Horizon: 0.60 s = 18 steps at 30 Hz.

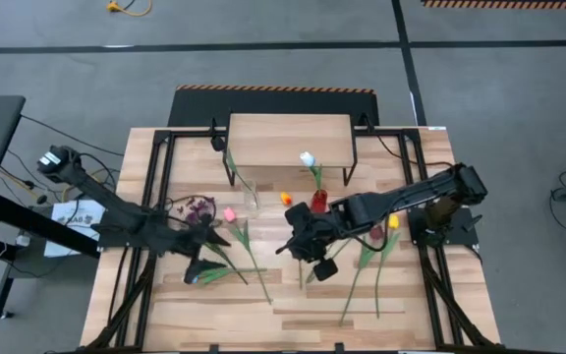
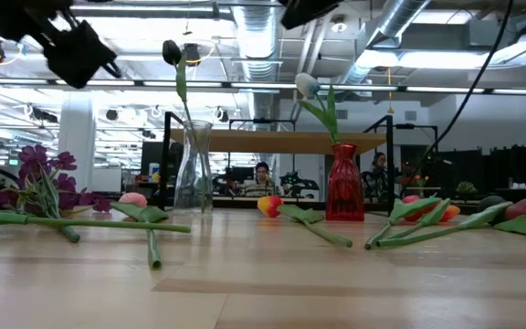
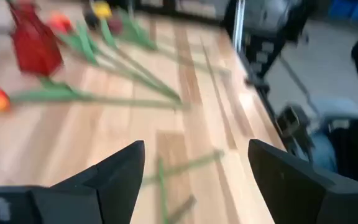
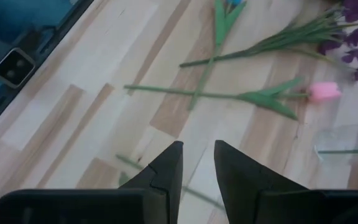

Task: Pick and place flowers into a vace then onto a shelf
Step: Put the white flower into the red vase

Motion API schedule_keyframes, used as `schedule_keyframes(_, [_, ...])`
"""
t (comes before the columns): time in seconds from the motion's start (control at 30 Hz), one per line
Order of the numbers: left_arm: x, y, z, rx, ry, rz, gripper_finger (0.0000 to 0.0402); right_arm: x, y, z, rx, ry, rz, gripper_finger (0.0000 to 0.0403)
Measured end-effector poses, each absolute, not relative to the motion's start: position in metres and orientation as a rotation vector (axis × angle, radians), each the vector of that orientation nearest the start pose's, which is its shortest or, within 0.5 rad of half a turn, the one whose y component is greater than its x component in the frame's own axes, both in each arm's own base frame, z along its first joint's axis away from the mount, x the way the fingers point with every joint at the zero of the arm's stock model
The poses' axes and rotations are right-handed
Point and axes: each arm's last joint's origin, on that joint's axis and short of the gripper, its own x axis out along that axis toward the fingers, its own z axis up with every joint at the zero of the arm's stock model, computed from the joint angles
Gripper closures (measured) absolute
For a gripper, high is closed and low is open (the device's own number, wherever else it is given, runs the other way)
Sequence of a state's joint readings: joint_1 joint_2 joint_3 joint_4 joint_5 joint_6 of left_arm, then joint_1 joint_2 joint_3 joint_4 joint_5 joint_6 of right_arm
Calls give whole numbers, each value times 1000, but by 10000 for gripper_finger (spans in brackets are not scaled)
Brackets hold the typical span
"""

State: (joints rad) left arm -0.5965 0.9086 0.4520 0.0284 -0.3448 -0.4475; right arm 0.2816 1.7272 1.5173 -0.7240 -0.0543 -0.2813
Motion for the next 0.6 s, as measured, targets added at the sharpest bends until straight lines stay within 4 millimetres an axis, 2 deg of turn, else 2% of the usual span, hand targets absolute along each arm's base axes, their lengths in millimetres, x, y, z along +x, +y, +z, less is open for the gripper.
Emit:
schedule_keyframes(0.1, [169,-116,227,-284,564,-156,126,351,106,294,-371,916,451,317])
schedule_keyframes(0.3, [174,-152,231,-356,812,-102,126,348,105,293,-355,955,444,317])
schedule_keyframes(0.47, [179,-173,216,-327,1000,15,126,347,105,292,-341,964,434,317])
schedule_keyframes(0.6, [184,-179,196,-233,1142,136,126,348,104,292,-313,970,415,317])
